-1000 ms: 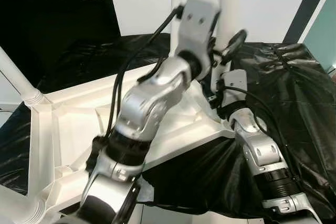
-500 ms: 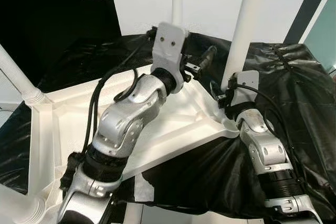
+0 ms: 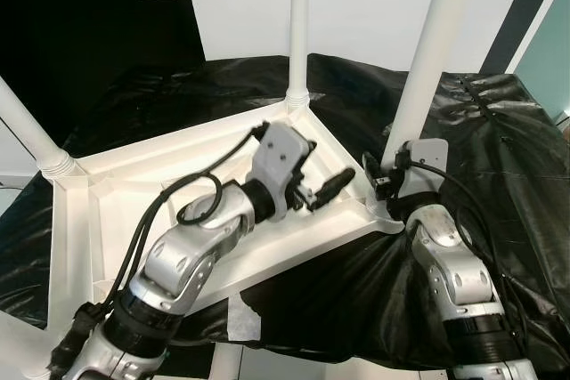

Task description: Building children table

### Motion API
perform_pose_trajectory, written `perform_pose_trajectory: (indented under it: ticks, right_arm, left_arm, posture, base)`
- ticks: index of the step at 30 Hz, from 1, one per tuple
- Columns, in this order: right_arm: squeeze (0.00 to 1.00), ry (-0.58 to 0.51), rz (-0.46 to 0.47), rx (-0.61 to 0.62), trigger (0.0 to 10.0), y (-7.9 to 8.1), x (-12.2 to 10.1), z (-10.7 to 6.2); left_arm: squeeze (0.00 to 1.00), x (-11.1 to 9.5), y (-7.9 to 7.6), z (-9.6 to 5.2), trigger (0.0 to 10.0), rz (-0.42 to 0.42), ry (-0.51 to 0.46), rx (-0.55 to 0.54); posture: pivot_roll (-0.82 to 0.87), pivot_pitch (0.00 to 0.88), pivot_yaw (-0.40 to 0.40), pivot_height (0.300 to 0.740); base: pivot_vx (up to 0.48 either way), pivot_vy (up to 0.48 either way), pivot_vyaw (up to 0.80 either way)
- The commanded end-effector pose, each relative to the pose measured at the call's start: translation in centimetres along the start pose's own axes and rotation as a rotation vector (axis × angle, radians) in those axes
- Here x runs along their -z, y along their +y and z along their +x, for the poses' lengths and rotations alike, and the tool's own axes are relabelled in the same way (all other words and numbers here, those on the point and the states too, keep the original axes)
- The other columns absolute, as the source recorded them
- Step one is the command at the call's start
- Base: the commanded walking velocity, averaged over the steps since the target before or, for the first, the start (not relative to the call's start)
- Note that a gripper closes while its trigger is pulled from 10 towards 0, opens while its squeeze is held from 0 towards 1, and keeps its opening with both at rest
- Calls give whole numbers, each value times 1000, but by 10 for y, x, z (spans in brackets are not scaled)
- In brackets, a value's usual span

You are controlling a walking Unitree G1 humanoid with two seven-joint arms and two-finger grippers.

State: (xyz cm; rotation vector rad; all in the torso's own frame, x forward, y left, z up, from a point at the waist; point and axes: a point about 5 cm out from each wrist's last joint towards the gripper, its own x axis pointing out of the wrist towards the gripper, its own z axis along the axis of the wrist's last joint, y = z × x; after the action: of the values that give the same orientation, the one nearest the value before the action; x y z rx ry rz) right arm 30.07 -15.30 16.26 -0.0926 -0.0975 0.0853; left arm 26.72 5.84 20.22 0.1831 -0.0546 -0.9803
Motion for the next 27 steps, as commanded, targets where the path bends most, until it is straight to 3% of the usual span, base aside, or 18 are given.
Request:
perform_pose_trajectory:
  ticks: [1, 13, 16, 18, 27]
  right_arm:
    - [0, 32, 7, 33, 10000, -5, 7, -4]
    - [0, 62, 22, 115, 10000, -17, 13, -9]
    - [0, 73, 45, 127, 10000, -18, 17, -10]
    - [0, 84, 115, 147, 10000, -20, 22, -9]
    - [0, 109, 129, 104, 10000, -22, 25, 0]
  left_arm:
    - [0, 5, -5, -2, 10000, 17, 22, 60]
    - [0, 19, -16, -11, 10000, -9, 97, 158]
    - [0, 19, -16, -11, 10000, -2, 101, 160]
    - [0, 19, -15, -12, 10000, 12, 103, 158]
    - [0, 17, -17, -12, 10000, 15, 105, 168]
  posture:
    - [-38, 0, -7, 740]
    - [-42, 0, 0, 740]
    - [-42, 0, 4, 740]
    - [-41, 0, 8, 740]
    - [-37, 0, 13, 740]
  base:
    - [0, 0, 0]
    - [0, 0, 0]
    - [0, 0, 0]
    - [0, 0, 0]
    - [0, 0, 0]
